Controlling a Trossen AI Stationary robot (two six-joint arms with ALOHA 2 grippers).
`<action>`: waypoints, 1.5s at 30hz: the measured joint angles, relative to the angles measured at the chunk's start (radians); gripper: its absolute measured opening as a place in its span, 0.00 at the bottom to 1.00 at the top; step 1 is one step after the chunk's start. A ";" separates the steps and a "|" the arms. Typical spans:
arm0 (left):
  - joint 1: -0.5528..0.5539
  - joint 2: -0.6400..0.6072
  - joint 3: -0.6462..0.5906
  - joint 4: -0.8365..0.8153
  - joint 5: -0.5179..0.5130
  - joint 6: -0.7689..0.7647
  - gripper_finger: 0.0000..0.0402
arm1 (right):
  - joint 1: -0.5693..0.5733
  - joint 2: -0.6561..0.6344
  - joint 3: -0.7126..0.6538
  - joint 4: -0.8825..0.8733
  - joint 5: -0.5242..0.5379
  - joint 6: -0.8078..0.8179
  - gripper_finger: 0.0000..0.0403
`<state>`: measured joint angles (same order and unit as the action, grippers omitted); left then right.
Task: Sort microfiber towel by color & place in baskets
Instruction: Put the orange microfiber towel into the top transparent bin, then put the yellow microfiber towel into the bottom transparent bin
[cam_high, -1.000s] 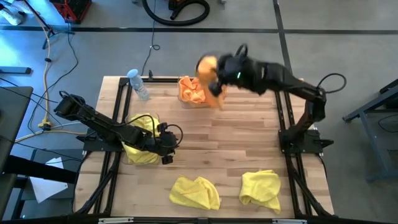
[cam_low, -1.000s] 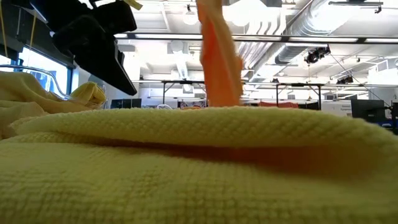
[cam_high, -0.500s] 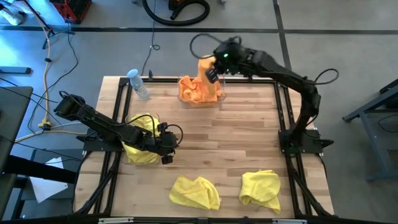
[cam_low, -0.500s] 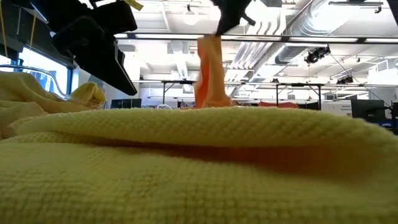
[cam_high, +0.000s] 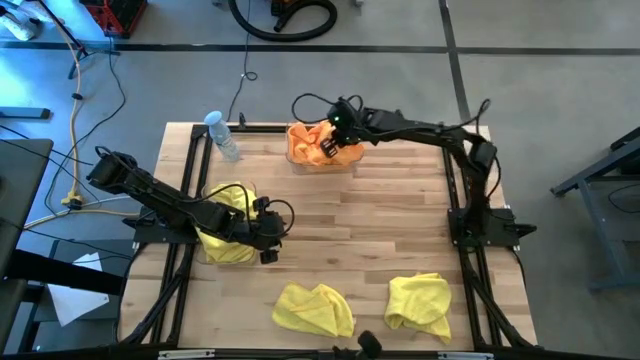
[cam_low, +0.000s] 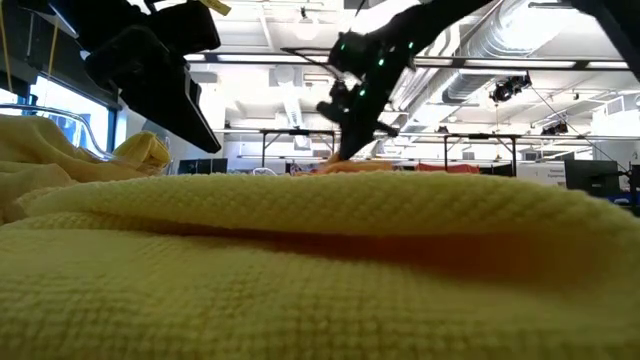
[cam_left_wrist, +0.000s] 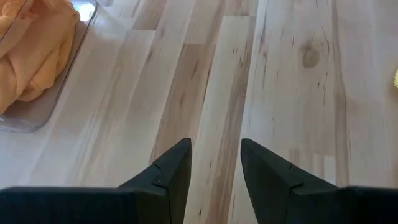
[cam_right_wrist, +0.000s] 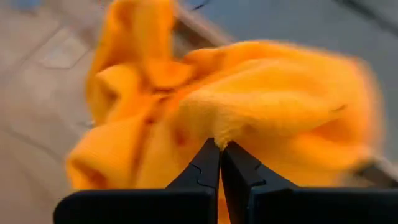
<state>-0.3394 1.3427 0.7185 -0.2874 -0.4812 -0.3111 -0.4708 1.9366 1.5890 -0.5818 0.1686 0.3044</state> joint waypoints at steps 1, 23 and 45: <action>0.003 0.000 0.000 0.001 0.000 0.000 0.32 | -0.002 0.019 0.003 0.009 -0.031 0.006 0.00; 0.039 0.000 0.000 -0.006 0.009 -0.034 0.32 | -0.036 0.223 0.116 -0.105 -0.159 -0.021 0.48; 0.037 0.000 0.000 -0.007 0.027 -0.101 0.32 | 0.138 -0.125 0.264 -0.605 0.190 -0.004 0.38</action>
<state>-0.3019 1.3426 0.7189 -0.2947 -0.4545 -0.4122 -0.3325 1.8118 1.8534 -1.1868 0.3586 0.3006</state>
